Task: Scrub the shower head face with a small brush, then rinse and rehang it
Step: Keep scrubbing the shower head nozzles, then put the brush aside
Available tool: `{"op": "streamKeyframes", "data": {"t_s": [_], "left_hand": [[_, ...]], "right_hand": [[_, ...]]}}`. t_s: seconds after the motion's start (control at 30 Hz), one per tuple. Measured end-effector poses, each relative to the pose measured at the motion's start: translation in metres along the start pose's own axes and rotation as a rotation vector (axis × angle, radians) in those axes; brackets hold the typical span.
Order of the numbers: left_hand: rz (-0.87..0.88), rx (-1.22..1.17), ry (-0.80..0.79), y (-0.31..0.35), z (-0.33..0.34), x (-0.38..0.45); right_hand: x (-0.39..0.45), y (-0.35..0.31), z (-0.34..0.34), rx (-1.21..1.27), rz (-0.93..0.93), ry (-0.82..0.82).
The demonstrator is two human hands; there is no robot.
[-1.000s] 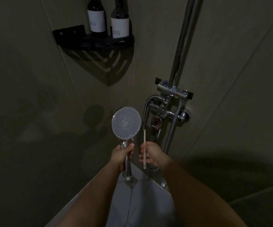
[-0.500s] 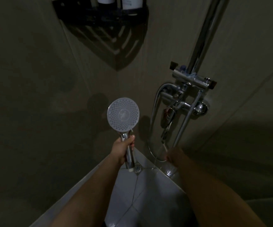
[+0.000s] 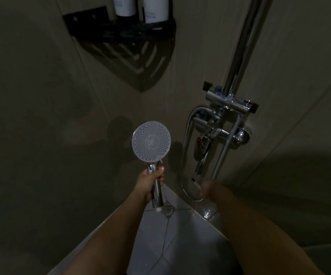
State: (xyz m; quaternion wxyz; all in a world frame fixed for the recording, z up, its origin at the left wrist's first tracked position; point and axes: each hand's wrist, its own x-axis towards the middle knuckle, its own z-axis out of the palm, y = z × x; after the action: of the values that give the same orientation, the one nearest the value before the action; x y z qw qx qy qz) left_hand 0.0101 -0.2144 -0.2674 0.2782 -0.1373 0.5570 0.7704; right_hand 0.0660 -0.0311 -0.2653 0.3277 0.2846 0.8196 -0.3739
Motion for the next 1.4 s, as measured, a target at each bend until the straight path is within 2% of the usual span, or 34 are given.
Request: {"op": "streamKeyframes", "data": {"t_s": [0.1,0.17,0.3,0.47,0.57,0.77,0.9,1.0,1.17,1.23,1.33,1.4], "left_hand": [[0.000,-0.005,0.022,0.004,-0.004,-0.004],[0.014,-0.002,0.025,0.007,-0.006,-0.006],[0.043,0.016,0.040,0.016,-0.006,-0.011],[0.057,0.005,0.038,0.034,-0.014,-0.021],[0.068,0.026,0.042,0.044,-0.021,-0.026],[0.066,0.115,0.077,0.060,-0.021,-0.027],[0.049,0.243,0.106,0.064,-0.007,-0.032],[0.051,0.310,0.136,0.065,0.005,-0.036],[0.091,0.407,0.141,0.071,0.024,-0.048],[0.105,0.426,0.133,0.077,0.031,-0.053],[0.138,0.437,0.122,0.086,0.036,-0.061],[0.157,0.462,0.116,0.092,0.037,-0.066]], "right_hand": [[0.015,-0.005,0.004,0.098,0.012,0.021],[0.014,-0.023,0.001,0.121,-0.053,0.034],[0.004,-0.068,-0.020,0.332,-0.181,0.192],[0.014,-0.071,-0.019,0.496,-0.151,0.266],[0.011,-0.078,-0.016,0.556,-0.171,0.255],[-0.019,-0.105,-0.026,0.577,-0.423,0.267],[-0.050,-0.117,-0.045,0.582,-0.565,0.455],[-0.085,-0.125,-0.063,0.431,-0.598,0.534],[-0.141,-0.152,-0.059,-0.301,-0.662,0.493],[-0.152,-0.159,-0.048,-0.490,-0.639,0.521],[-0.153,-0.161,-0.036,-0.587,-0.639,0.602],[-0.148,-0.160,-0.043,-0.515,-0.573,0.685]]}}
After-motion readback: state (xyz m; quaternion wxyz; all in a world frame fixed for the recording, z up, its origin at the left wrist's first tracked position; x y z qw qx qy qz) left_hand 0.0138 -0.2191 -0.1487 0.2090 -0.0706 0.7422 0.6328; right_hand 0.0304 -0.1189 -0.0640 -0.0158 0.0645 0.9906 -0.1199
